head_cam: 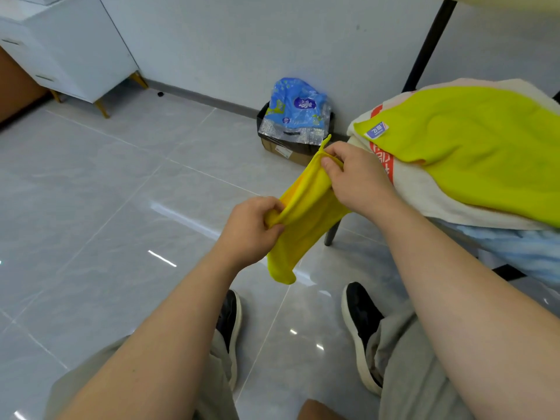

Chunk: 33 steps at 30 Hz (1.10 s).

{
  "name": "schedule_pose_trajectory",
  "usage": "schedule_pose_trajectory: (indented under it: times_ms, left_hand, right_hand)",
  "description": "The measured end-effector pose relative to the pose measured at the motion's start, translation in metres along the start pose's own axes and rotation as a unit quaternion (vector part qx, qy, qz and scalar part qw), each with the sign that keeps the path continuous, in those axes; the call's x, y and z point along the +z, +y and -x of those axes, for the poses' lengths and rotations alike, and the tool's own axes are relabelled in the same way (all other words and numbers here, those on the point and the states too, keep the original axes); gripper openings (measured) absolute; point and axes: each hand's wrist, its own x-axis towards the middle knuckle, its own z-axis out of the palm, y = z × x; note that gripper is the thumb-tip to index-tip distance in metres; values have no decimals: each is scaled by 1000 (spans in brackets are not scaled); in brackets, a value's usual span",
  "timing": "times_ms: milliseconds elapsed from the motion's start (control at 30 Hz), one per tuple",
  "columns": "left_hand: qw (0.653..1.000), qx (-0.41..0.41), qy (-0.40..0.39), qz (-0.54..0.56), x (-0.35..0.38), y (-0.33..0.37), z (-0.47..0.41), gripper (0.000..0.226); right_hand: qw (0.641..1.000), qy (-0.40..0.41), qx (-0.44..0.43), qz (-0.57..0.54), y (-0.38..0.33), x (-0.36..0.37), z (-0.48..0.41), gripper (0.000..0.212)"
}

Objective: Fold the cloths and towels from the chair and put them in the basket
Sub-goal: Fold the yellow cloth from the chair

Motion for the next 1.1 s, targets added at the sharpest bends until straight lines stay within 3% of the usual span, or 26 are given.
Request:
schedule_pose_trajectory:
  times_ms: [100, 233, 467, 700, 867, 1100]
  left_hand:
    - [998, -25, -53, -1, 2, -1, 0, 12]
    - [993, -68, -98, 13, 2, 0, 2, 26]
    - [995, 14, -101, -19, -1, -5, 9, 22]
    - [994, 4, -109, 26, -6, -5, 18, 16]
    - [980, -43, -194, 6, -12, -2, 26, 39]
    - [983, -55, -174, -3, -20, -1, 36, 18]
  right_hand:
    - [1000, 10, 5, 4, 2, 2, -2, 22]
    - [998, 49, 27, 2, 7, -1, -7, 23]
    - [998, 47, 44, -2, 17, -2, -9, 25]
    - [997, 36, 63, -1, 21, -2, -9, 18]
    - [996, 29, 79, 4, 21, 1, -6, 21]
    - [995, 32, 90, 6, 24, 4, -1, 22]
